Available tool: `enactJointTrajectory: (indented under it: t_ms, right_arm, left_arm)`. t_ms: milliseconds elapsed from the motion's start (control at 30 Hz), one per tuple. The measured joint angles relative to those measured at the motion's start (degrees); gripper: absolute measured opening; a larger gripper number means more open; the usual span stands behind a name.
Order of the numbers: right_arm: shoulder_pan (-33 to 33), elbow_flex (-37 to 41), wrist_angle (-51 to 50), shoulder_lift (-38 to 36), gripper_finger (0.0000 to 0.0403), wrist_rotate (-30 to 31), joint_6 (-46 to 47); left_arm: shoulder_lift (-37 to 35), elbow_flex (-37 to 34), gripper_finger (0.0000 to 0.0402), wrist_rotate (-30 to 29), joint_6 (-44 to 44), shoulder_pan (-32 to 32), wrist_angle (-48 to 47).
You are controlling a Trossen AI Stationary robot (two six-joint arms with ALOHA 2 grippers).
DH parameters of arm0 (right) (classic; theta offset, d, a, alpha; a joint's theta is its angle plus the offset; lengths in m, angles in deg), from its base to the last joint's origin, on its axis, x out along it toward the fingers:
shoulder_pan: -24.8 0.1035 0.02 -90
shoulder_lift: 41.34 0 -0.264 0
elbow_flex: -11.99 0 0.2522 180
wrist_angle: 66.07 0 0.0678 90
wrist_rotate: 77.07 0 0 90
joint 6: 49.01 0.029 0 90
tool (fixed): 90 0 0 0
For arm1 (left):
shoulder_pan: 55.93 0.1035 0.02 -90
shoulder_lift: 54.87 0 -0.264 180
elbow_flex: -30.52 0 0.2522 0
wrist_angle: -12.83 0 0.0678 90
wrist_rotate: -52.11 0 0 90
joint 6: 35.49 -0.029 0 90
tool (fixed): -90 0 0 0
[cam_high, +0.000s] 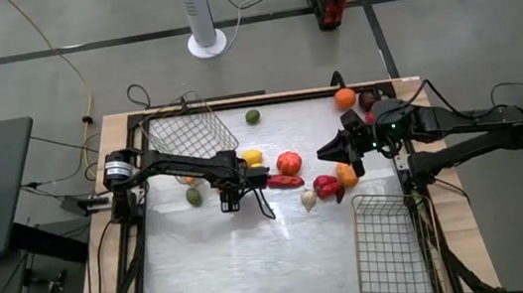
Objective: Sort produce into baskets
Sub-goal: Put the bottom left lemon into the bottom wire basket
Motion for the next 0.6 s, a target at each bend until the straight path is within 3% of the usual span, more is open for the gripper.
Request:
enactJointTrajectory:
  t_ms: [167, 433, 600]
  right_arm:
    - [0.00, 0.00, -0.02, 0.00, 0.0105, -0.03, -0.01]
    - [0.18, 0.00, -0.18, 0.00, 0.0105, -1.53, -0.02]
    - [0.87, 0.00, -0.18, 0.00, 0.0105, -1.55, -0.09]
  left_arm:
    - [-0.04, -0.02, 0.0235, 1.18, 0.02, -0.29, -0.31]
    - [0.06, 3.04, 0.0313, 7.80, 3.67, -0.39, -5.29]
    - [0.11, 4.16, 0.0323, 10.13, 1.41, -0.44, -9.26]
